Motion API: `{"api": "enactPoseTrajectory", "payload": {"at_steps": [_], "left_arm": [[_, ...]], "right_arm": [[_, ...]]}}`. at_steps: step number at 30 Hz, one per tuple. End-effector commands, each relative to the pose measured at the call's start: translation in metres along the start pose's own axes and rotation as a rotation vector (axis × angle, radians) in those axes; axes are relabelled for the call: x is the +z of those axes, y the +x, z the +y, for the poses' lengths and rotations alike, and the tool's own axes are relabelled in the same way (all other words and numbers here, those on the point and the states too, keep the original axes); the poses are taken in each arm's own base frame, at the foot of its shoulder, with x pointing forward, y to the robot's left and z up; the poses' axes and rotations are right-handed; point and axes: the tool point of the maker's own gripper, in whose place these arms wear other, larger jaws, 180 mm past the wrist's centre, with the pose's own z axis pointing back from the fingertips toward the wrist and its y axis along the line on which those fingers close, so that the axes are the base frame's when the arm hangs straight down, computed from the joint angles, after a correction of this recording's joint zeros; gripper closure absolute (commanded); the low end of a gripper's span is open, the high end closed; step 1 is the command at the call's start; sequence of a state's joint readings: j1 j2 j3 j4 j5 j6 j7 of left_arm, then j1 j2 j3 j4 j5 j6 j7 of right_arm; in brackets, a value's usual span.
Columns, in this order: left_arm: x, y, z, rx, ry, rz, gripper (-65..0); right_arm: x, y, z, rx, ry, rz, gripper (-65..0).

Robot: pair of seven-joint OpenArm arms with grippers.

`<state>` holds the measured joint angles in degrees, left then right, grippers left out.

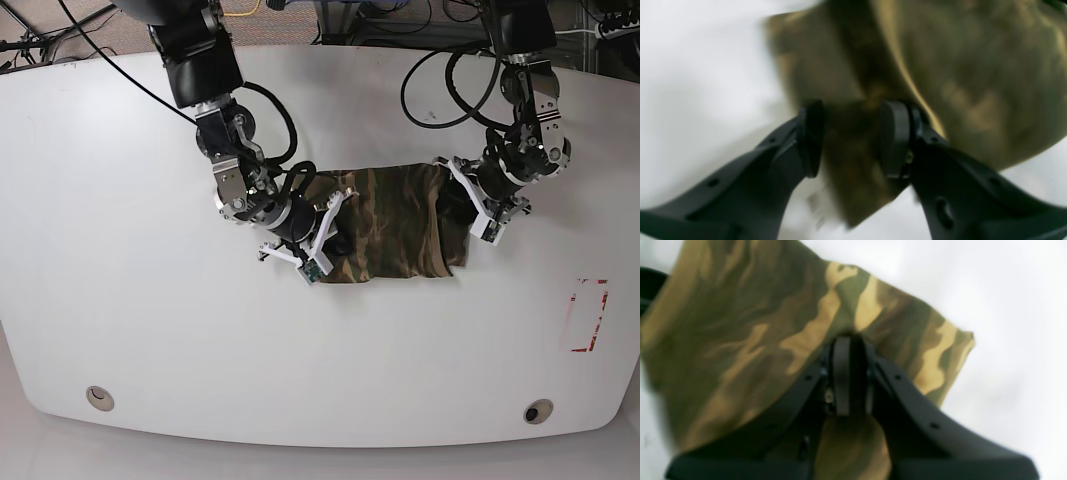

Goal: Fold the T-shirt properly
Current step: 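Fold the shirt end with the left gripper over toward the right gripper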

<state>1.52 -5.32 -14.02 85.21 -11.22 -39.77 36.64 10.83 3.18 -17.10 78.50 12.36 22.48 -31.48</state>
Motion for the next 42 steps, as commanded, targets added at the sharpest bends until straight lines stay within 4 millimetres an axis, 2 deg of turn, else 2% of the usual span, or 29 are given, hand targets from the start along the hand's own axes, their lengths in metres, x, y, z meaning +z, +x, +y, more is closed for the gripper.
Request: {"api": "enactPoseTrajectory", "payload": {"at_steps": [1,5,10,16,24,30,34,38,42], "left_arm": [[-0.001,0.012,-0.001,-0.007,-0.016,-0.037,-25.7],[-0.005,0.024,-0.011,-0.046,-0.040,-0.052,-25.7],[0.005,0.036,-0.017,-0.088,-0.031,-0.086,-25.7],[0.020,0.060,-0.019,-0.150,-0.008,-0.145,-25.7],[0.034,0.071,-0.031,-0.209,0.000,-0.155,-25.7],[0.025,0.065,-0.054,-0.240,-0.058,-0.116,-25.7],[0.012,0.048,-0.061,-0.215,-0.100,-0.069,-25.7],[0.000,0.024,-0.057,-0.165,-0.116,-0.007,-25.7],[-0.009,0.016,-0.047,-0.137,-0.116,0.025,-25.7]], "right_arm": [[0.011,0.036,0.004,0.049,0.004,-0.070,-5.1],[0.020,0.049,0.008,0.078,0.001,-0.084,-5.1],[0.025,0.058,0.007,0.101,-0.010,-0.093,-5.1],[0.031,0.064,-0.016,0.069,-0.059,-0.109,-5.1],[0.023,0.051,-0.038,0.057,-0.081,-0.069,-5.1],[0.015,0.038,-0.044,0.028,-0.079,-0.056,-5.1],[0.009,0.034,-0.049,0.007,-0.080,-0.078,-5.1],[0.003,0.023,-0.052,-0.017,-0.079,-0.073,-5.1],[-0.001,0.013,-0.054,-0.037,-0.079,-0.059,-5.1]]}}
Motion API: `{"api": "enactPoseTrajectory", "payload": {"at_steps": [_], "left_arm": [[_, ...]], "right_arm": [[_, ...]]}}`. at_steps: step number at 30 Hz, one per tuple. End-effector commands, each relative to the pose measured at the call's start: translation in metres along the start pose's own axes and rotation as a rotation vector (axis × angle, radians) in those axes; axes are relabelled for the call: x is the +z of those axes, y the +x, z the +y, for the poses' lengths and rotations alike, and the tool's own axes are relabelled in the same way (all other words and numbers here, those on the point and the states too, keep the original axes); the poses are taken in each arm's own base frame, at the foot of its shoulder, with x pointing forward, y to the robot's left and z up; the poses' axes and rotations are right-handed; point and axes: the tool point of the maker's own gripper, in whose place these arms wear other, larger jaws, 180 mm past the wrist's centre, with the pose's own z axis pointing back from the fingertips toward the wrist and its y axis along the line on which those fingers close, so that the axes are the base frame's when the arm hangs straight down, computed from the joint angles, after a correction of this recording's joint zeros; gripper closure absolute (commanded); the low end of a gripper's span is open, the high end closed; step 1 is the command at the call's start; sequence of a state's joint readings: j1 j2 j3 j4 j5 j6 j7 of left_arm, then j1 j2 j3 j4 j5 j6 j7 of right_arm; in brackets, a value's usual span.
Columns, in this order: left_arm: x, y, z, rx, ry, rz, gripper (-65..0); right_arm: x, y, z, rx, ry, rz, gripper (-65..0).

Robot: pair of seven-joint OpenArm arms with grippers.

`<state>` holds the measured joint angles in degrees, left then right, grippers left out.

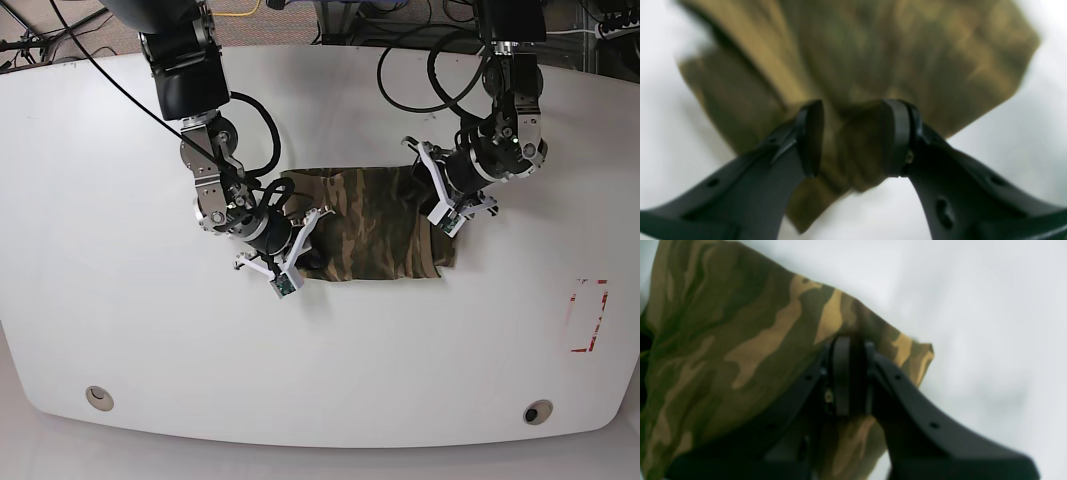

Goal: Fold the T-shirt properly
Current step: 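Fold the shirt end with the left gripper over toward the right gripper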

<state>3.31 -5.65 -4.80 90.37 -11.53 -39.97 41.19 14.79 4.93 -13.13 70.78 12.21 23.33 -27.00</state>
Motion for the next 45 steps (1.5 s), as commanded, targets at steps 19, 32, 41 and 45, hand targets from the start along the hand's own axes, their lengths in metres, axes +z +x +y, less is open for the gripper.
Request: {"api": "enactPoseTrajectory", "payload": {"at_steps": [19,32,41,45], "left_arm": [[-0.004,0.021,0.050,-0.018,0.043,-0.035,-25.7],[-0.021,0.050,0.072,-0.008,0.037,-0.063,-25.7],[-0.023,0.065,0.080,-0.009,0.044,-0.082,-25.7],[-0.020,0.075,0.082,-0.027,0.053,-0.100,-25.7]], "right_arm": [[0.030,-0.037,0.031,-0.023,0.023,-0.017,-5.1],[0.046,-0.055,0.103,-0.007,0.139,0.028,-5.1],[0.039,-0.061,0.138,0.011,0.186,0.057,-5.1],[0.038,-0.051,0.135,0.004,0.172,0.037,-5.1]]}}
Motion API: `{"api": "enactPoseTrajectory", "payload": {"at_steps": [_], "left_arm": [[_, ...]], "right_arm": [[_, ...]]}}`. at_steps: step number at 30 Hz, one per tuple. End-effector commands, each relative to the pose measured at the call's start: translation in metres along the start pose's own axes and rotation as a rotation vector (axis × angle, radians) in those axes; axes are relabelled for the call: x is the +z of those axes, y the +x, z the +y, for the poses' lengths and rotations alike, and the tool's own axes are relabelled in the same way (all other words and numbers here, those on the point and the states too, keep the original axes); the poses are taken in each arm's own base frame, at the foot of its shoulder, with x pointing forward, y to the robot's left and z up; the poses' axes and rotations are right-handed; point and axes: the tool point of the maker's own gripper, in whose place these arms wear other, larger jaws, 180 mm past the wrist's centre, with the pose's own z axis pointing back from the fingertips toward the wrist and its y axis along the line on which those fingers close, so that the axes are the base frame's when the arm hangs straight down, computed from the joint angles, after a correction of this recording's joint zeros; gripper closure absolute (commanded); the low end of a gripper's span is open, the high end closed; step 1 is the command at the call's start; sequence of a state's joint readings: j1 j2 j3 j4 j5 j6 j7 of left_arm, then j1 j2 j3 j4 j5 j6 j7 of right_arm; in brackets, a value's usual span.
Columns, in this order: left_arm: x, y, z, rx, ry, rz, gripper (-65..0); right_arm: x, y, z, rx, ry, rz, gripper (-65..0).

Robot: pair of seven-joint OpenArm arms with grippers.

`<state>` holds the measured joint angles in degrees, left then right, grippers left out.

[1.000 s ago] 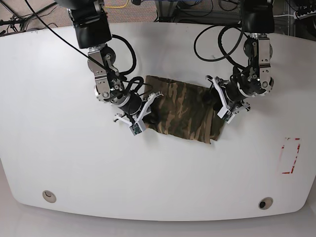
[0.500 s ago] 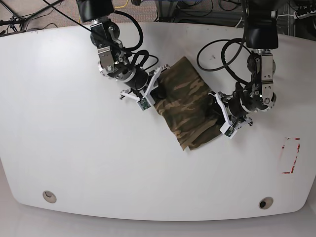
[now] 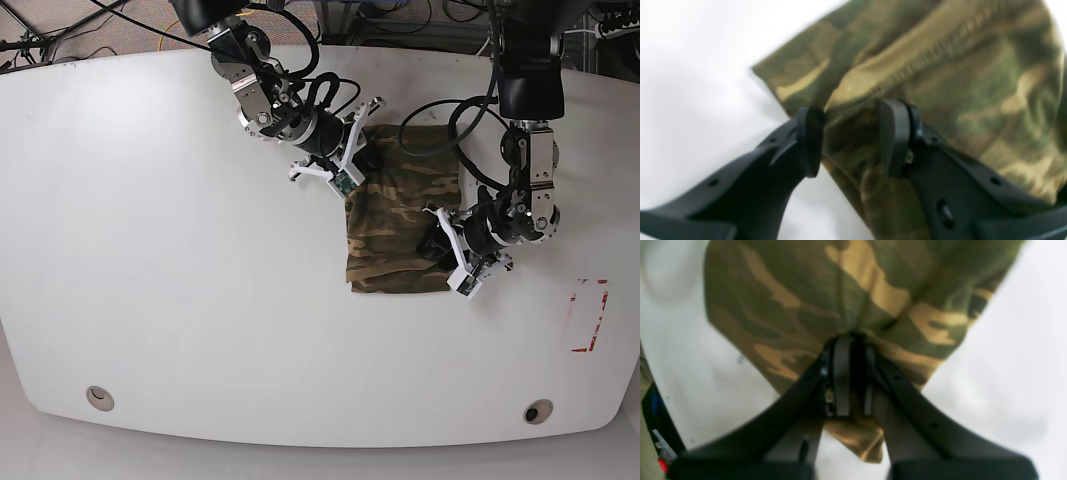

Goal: Fold the T-shirt properly
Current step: 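Fold the shirt end with the left gripper over toward the right gripper, then release the right gripper and grasp the folded shirt with the left gripper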

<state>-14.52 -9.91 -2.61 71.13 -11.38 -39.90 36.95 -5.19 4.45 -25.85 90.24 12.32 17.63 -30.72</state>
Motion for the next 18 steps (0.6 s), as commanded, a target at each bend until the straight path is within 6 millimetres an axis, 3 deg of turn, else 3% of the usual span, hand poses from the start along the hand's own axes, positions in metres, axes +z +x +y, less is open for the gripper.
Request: {"api": "enactPoseTrajectory", "payload": {"at_steps": [1,7,10,18], "left_arm": [[0.010,0.034,0.008,-0.041,0.022,-0.087,-25.7],[0.027,0.057,0.011,-0.107,0.057,-0.141,-25.7],[0.038,0.071,0.013,-0.155,0.078,-0.169,-25.7],[0.051,0.074,-0.006,-0.183,0.091,-0.211,-26.0]], "right_arm": [[0.002,0.020,-0.005,0.005,-0.013,-0.049,-5.1],[0.011,0.035,-0.007,0.031,-0.021,-0.085,-5.1],[0.024,0.042,-0.018,0.058,-0.053,-0.087,-5.1],[0.055,0.067,-0.045,0.046,-0.144,-0.165,-5.1]]}}
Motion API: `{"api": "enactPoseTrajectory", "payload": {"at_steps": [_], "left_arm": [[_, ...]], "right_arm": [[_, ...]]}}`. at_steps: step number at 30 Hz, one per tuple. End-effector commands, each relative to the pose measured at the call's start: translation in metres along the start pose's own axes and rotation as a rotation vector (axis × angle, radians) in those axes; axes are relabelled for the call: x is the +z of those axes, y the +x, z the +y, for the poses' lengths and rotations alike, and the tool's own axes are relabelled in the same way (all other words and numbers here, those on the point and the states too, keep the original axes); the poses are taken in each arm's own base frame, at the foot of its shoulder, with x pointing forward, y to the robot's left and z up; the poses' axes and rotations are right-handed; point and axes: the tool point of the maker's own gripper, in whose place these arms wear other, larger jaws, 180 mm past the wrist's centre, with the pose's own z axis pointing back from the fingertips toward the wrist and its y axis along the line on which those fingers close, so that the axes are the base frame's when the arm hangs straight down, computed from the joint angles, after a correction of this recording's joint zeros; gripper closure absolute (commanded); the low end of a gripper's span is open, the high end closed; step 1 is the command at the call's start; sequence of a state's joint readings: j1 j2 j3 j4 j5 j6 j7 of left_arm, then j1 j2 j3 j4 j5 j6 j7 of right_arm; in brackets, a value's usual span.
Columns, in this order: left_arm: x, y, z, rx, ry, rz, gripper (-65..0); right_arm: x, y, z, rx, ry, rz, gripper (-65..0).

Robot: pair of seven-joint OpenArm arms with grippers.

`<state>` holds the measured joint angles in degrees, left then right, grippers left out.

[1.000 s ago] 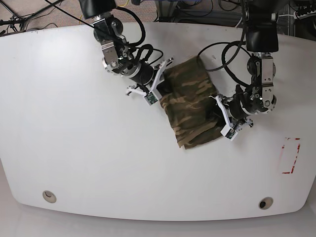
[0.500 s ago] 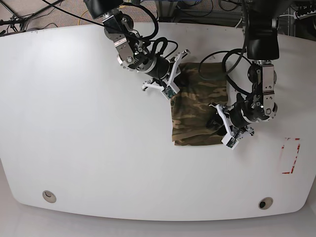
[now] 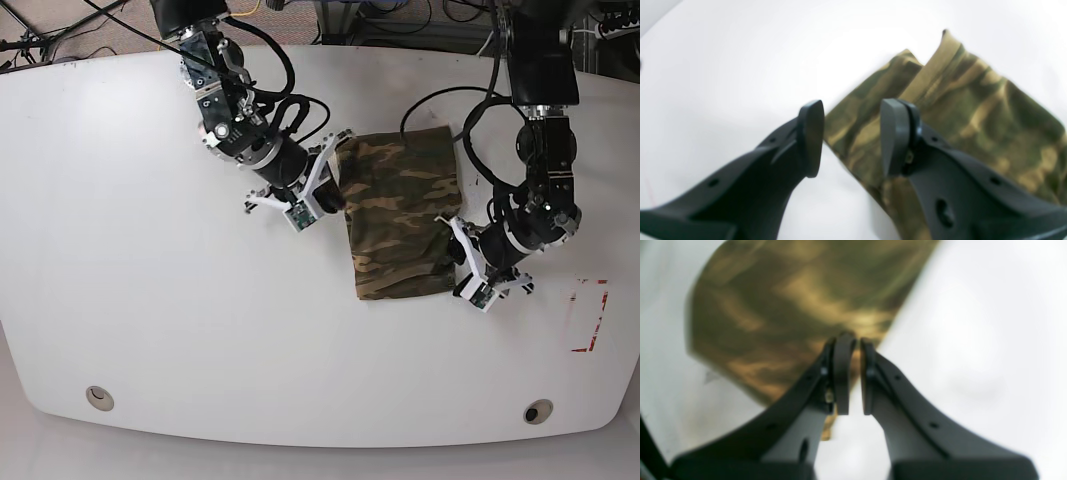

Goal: Fold the T-shirt properly
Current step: 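Release the right gripper and grasp the folded shirt with the left gripper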

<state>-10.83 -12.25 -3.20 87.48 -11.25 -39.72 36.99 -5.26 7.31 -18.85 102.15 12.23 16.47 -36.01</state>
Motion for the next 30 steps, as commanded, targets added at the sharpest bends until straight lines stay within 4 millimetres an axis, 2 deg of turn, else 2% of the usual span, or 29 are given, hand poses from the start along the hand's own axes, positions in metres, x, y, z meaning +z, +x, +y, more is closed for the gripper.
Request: {"api": "enactPoseTrajectory", "payload": {"at_steps": [1,5,13,22,25,30], "left_arm": [[0.004,0.028,-0.002,0.025,0.039,-0.093,-26.0],[0.004,0.033,-0.009,0.123,0.099,-0.129,-26.1],[0.005,0.034,-0.022,0.253,0.183,-0.238,-26.1],[-0.017,0.005,-0.089,0.170,0.124,-0.218,-26.1],[-0.023,-0.004,-0.098,0.162,0.106,-0.206,-26.1],[-0.027,-0.028,-0.103,0.176,0.097,-0.152,-26.1]], "right_arm": [[0.011,0.022,-0.009,-0.010,-0.024,-0.081,-5.1],[0.018,0.024,-0.027,-0.029,-0.073,-0.092,-5.1],[0.020,0.022,-0.033,-0.033,-0.086,-0.089,-5.1],[0.021,0.013,-0.029,-0.047,-0.081,-0.073,-5.1],[0.020,0.014,-0.028,-0.050,-0.079,-0.076,-5.1],[0.020,0.011,-0.027,-0.053,-0.078,-0.071,-5.1]]}}
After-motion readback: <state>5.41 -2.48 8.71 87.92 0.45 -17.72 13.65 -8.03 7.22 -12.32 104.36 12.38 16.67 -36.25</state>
